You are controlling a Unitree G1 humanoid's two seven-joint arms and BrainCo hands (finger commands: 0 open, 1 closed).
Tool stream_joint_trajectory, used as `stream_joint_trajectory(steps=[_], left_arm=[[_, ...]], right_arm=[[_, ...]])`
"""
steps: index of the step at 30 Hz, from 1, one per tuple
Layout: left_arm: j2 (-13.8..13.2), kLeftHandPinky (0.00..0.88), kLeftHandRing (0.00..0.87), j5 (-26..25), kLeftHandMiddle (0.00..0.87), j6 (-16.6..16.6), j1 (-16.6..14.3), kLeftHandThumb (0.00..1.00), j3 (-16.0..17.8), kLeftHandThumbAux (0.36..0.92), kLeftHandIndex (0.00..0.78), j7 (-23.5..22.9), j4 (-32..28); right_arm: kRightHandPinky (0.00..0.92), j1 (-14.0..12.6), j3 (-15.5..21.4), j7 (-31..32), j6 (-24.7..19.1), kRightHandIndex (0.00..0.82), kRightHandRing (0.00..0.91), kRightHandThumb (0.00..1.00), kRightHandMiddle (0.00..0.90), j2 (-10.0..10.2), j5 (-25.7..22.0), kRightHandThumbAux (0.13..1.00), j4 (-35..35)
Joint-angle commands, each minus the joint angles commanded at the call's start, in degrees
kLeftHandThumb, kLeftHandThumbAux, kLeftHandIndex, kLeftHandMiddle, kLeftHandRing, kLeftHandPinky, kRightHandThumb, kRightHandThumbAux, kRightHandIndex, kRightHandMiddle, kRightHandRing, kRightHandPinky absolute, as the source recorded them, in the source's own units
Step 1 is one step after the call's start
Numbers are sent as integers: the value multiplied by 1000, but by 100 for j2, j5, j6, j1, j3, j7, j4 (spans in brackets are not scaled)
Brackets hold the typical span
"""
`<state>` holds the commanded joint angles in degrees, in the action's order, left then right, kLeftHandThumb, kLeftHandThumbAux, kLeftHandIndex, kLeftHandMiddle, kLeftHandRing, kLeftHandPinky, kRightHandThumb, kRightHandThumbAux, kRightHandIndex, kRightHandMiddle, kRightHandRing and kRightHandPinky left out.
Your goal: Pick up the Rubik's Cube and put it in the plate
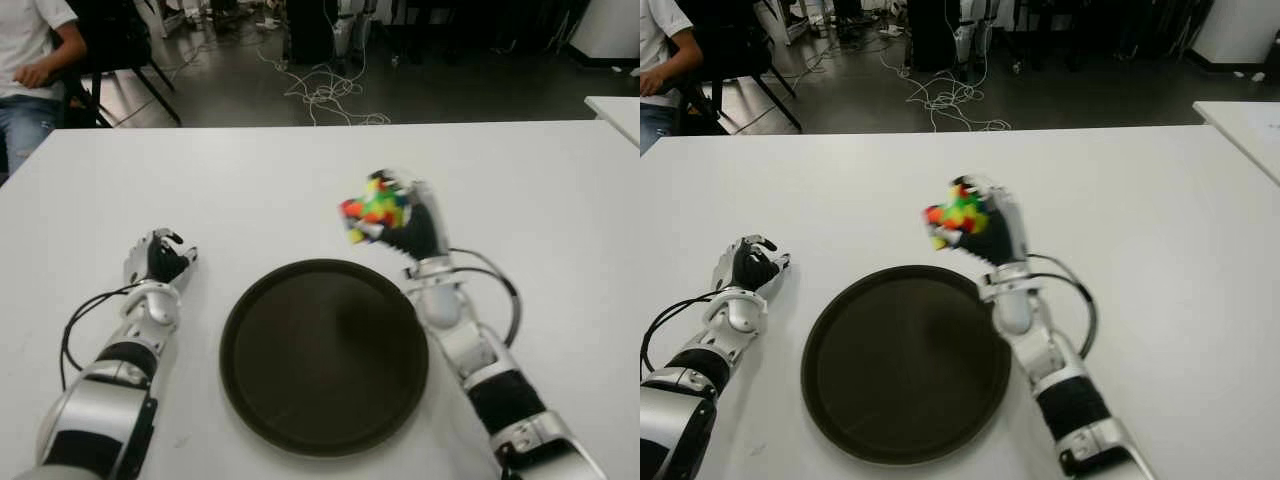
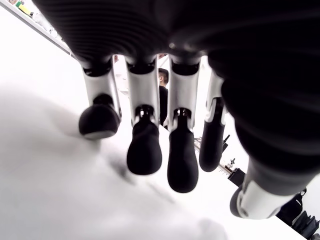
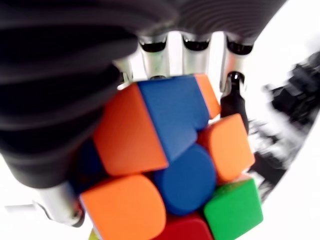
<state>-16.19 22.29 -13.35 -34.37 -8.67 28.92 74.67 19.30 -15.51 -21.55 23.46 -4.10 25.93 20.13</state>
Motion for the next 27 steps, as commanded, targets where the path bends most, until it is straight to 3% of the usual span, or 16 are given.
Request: stream_joint_trajectory(steps=[5, 11, 14, 21, 27], left_arm=[[8, 693, 715, 2, 685, -5, 0, 680, -4, 714, 426, 2, 8], [21, 703, 717, -9, 696, -49, 10, 683, 7, 714, 428, 32, -10], [29, 696, 707, -25, 681, -56, 12, 683, 21, 714, 428, 39, -18], [42, 698, 701, -61, 668, -53, 13, 681, 56, 714, 426, 15, -19], [45, 725, 722, -59, 688, -37, 7, 680, 64, 714, 426, 14, -10]], right_arm=[[816, -62, -253, 679, 403, 638, 817, 184, 794, -85, -144, 806, 135], [800, -75, -541, 1817, 48, 636, 804, 194, 789, -327, -169, 821, -99], [799, 97, -829, 2497, -165, 652, 806, 148, 794, -487, 17, 827, -148], [800, 340, -1131, 2984, -99, 631, 812, 80, 801, -774, 479, 834, -9], [790, 401, -1241, 2979, -66, 611, 805, 76, 793, -835, 711, 839, 41]])
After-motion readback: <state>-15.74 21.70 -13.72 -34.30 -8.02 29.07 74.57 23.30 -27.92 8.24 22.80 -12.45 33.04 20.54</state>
